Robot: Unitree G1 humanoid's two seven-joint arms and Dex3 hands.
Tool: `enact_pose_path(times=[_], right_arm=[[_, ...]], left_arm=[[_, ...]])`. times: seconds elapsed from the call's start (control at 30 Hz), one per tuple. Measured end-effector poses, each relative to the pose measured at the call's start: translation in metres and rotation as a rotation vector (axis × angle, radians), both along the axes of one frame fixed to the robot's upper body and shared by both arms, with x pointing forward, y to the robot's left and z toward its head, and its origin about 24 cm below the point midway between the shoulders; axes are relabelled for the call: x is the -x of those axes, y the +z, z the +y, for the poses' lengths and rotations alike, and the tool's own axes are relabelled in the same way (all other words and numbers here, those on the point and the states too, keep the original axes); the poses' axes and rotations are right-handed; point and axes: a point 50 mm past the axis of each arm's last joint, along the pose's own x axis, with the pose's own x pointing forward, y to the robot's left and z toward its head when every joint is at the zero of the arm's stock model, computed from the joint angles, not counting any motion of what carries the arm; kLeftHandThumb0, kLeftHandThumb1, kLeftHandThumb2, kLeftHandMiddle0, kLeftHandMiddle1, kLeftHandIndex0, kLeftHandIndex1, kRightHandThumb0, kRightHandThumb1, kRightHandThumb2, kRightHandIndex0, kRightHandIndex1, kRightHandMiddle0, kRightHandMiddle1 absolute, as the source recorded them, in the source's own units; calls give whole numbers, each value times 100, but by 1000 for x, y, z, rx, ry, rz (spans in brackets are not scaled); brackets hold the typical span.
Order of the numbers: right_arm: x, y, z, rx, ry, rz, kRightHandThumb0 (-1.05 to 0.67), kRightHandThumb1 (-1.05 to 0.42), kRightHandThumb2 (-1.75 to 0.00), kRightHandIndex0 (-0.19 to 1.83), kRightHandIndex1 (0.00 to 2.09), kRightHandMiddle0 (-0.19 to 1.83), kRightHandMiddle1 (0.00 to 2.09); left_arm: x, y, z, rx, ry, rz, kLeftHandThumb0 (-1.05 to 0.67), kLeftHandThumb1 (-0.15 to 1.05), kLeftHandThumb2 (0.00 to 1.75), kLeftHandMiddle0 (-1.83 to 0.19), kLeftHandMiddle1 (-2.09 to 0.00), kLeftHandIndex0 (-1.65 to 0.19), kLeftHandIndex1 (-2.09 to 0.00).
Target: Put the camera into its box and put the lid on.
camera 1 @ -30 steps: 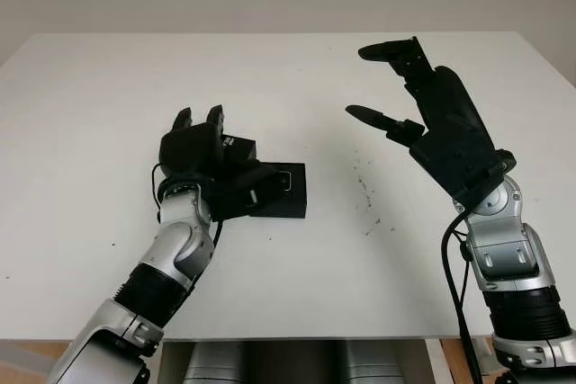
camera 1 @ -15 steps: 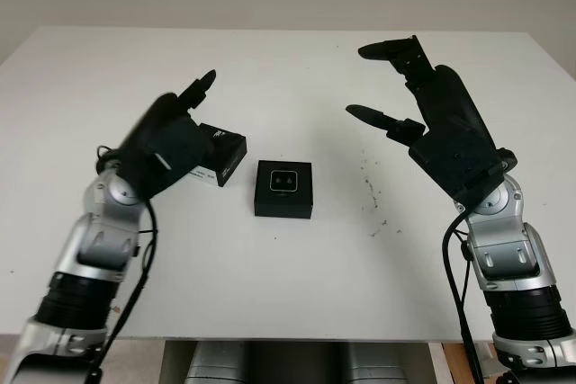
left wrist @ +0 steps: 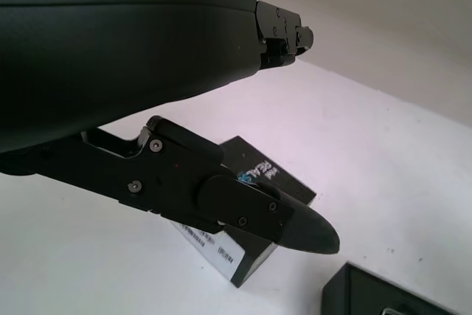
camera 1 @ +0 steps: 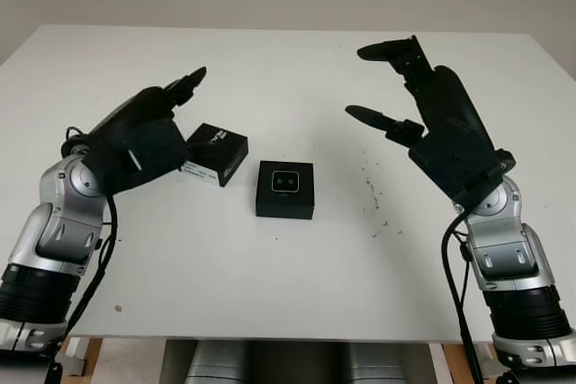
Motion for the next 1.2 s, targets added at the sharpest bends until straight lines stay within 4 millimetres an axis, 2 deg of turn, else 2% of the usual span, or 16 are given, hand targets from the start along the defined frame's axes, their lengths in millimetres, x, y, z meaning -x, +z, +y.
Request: enact_pose_path(times=[0.1, 0.23, 0.57, 0.67, 0.8, 0.97, 1.2], right_arm=[[0, 0, 0, 0, -1, 1, -51, -103, -5, 23, 6, 2, 98], [0, -1, -1, 1, -3, 4, -51, -103, -5, 24, 6, 2, 100], [1, -2, -1, 1, -4, 7, -53, -103, -5, 24, 6, -1, 108], [1, -2, -1, -1, -3, 8, -53, -103, -5, 23, 5, -1, 108], [1, -3, -1, -7, -3, 13, -53, -103, -5, 22, 5, -1, 106], [1, -4, -1, 1, -9, 17, -51, -103, -5, 23, 6, -1, 107], [1, -5, -1, 0, -13, 23, -51, -103, -5, 23, 5, -2, 108]], left_arm=[[-3, -4, 4, -64, -26, 42, -66, 88, 3, 17, -4, 3, -5], [-11, 0, 6, -136, -76, 30, -64, 83, 3, 17, -5, 1, -6], [-27, -7, -5, -407, -198, 32, -62, 80, 5, 15, -6, -1, -6], [-30, -6, -8, -469, -221, 25, -54, 78, 4, 14, -6, -2, -6], [-36, -1, -11, -515, -250, -3, -47, 77, 5, 10, -7, -6, -7], [-41, -6, -9, -561, -287, -16, -45, 79, 6, 5, -8, -9, -7], [-45, -11, -5, -530, -288, -32, -40, 81, 6, 3, -7, -11, -7]])
